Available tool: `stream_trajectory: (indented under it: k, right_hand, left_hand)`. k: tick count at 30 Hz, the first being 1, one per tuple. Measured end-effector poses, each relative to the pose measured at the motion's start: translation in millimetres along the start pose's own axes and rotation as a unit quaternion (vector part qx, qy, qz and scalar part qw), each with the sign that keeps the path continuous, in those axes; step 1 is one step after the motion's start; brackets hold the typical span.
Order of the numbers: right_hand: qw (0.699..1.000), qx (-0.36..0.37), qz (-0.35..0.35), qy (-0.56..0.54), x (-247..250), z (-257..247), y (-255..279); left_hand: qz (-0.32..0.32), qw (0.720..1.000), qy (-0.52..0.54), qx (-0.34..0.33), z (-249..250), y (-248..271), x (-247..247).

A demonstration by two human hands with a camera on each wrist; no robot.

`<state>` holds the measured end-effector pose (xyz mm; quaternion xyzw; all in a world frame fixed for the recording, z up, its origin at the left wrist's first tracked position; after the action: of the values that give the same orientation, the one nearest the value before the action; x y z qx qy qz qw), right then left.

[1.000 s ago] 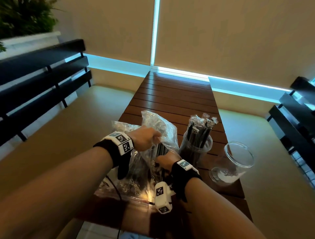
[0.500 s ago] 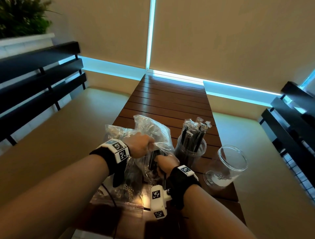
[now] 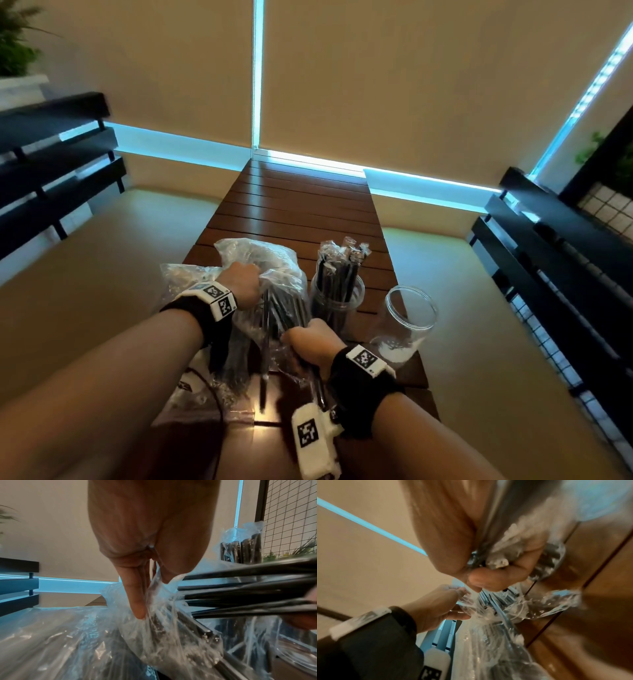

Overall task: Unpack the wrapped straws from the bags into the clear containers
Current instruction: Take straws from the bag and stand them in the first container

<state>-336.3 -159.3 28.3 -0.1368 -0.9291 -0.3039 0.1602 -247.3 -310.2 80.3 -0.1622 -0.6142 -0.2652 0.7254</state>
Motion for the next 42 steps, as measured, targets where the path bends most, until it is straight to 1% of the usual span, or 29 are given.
stream_trajectory:
  k: [4, 5, 6, 7, 8, 9, 10, 11, 12, 13, 14, 15, 16, 17, 18, 20, 21, 22, 24, 26, 28, 29, 32, 33, 35, 38, 40, 41, 42]
  right_hand:
    - [0.998, 0.023, 0.016, 0.064, 15.2, 11.3, 8.4]
    - [0.997, 0.023, 0.018, 0.067, 18.3, 14.0, 10.2]
    - [0.998, 0.021, 0.023, 0.059, 20.2, 16.2, 10.6]
    - [0.998, 0.017, 0.024, 0.049, 20.7, 18.1, 10.9]
    - [0.999, 0.014, 0.023, 0.042, 20.6, 19.8, 9.8]
    - [0.999, 0.011, 0.021, 0.035, 19.4, 22.2, 4.5]
    - [0.999, 0.012, 0.02, 0.032, 18.5, 22.9, 0.6]
    - [0.999, 0.014, 0.019, 0.029, 17.2, 22.8, -3.3]
    - [0.999, 0.011, 0.017, 0.028, 15.3, 26.6, -11.5]
    - [0.999, 0.01, 0.018, 0.027, 13.8, 29.4, -18.5]
    - [0.999, 0.011, 0.022, 0.031, 12.5, 30.0, -21.3]
    - [0.999, 0.009, 0.027, 0.033, 12.0, 32.3, -26.0]
    - [0.999, 0.009, 0.032, 0.034, 11.9, 34.1, -30.6]
    - [0.999, 0.01, 0.035, 0.035, 13.0, 32.1, -29.4]
    - [0.999, 0.011, 0.034, 0.038, 14.7, 29.8, -27.0]
    - [0.999, 0.009, 0.028, 0.029, 17.2, 26.6, -24.1]
    - [0.999, 0.005, 0.025, 0.024, 17.7, 25.7, -23.0]
    - [0.999, 0.002, 0.024, 0.022, 17.8, 26.0, -24.2]
    - [0.999, 0.002, 0.029, 0.02, 15.9, 24.6, -27.0]
    - [0.999, 0.006, 0.024, 0.021, 13.2, 25.0, -32.6]
    - [1.0, 0.004, 0.019, 0.024, 13.4, 25.7, -33.9]
    - [0.999, 0.001, 0.022, 0.023, 14.5, 26.9, -34.9]
    - [0.999, 0.005, 0.03, 0.014, 15.5, 30.3, -39.6]
    - [0.999, 0.007, 0.031, 0.011, 15.9, 30.0, -40.0]
    - [0.999, 0.013, 0.031, 0.007, 16.8, 27.3, -39.3]
    - [0.999, 0.02, 0.026, 0.002, 15.7, 21.2, -34.4]
    - [0.999, 0.025, 0.028, 0.002, 15.6, 18.8, -33.6]
    - [0.999, 0.026, 0.028, 0.003, 16.0, 17.8, -33.0]
    - [0.999, 0.031, 0.028, 0.007, 16.4, 17.8, -34.4]
  left_hand:
    - [0.015, 0.999, 0.024, 0.04, 5.4, 2.6, 8.4]
    - [0.016, 0.999, 0.031, 0.036, 9.1, 6.4, 9.8]
    - [0.029, 0.999, 0.03, 0.013, 15.0, 11.7, 13.5]
    - [0.061, 0.998, 0.012, -0.033, 24.8, 20.0, 19.1]
    - [0.106, 0.988, -0.029, -0.106, 37.7, 30.8, 24.2]
    - [0.138, 0.969, -0.077, -0.19, 52.3, 44.4, 25.9]
    - [0.139, 0.95, -0.106, -0.259, 65.5, 60.0, 23.3]
    - [0.099, 0.934, -0.137, -0.314, 74.7, 72.8, 13.4]
    - [0.038, 0.917, -0.178, -0.355, 80.8, 84.4, -0.7]
    - [-0.025, 0.896, -0.233, -0.377, 81.4, 92.5, -18.2]
    - [-0.067, 0.873, -0.277, -0.396, 80.5, 100.1, -33.2]
    - [-0.084, 0.851, -0.307, -0.418, 80.3, 106.9, -41.2]
    - [-0.088, 0.839, -0.329, -0.425, 77.8, 108.2, -47.0]
    - [-0.062, 0.833, -0.348, -0.425, 75.1, 106.2, -50.9]
    - [-0.04, 0.834, -0.357, -0.419, 71.9, 102.6, -54.5]
    - [-0.027, 0.828, -0.373, -0.418, 64.2, 93.9, -70.3]
    - [-0.037, 0.83, -0.382, -0.405, 59.6, 88.9, -78.6]
    - [-0.05, 0.84, -0.374, -0.39, 57.2, 84.8, -84.7]
    - [-0.039, 0.862, -0.356, -0.358, 58.2, 79.9, -90.7]
    - [-0.06, 0.879, -0.331, -0.338, 62.5, 79.0, -95.8]
    - [-0.061, 0.882, -0.336, -0.325, 60.4, 74.3, -101.6]
    - [-0.055, 0.888, -0.322, -0.324, 61.0, 72.8, -98.3]
    - [0.001, 0.932, -0.203, -0.301, 60.1, 62.6, -76.8]
    - [0.026, 0.939, -0.18, -0.293, 58.4, 60.4, -68.8]
    - [0.081, 0.952, -0.15, -0.256, 50.3, 54.3, -55.2]
    - [0.083, 0.973, -0.114, -0.183, 47.4, 44.8, -43.3]
    - [0.089, 0.981, -0.103, -0.139, 45.5, 39.8, -40.0]
    - [0.095, 0.987, -0.058, -0.118, 45.0, 39.2, -36.7]
    - [0.112, 0.989, 0.012, -0.094, 42.7, 38.2, -33.6]
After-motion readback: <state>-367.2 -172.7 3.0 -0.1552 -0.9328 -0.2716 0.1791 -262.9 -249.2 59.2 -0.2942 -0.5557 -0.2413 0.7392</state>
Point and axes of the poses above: each hand's wrist, its own y-axis away from the middle knuckle, its own x-axis out of the back of the hand, z = x × y, the point moved 7 cm from there along -y, towards the middle knuckle
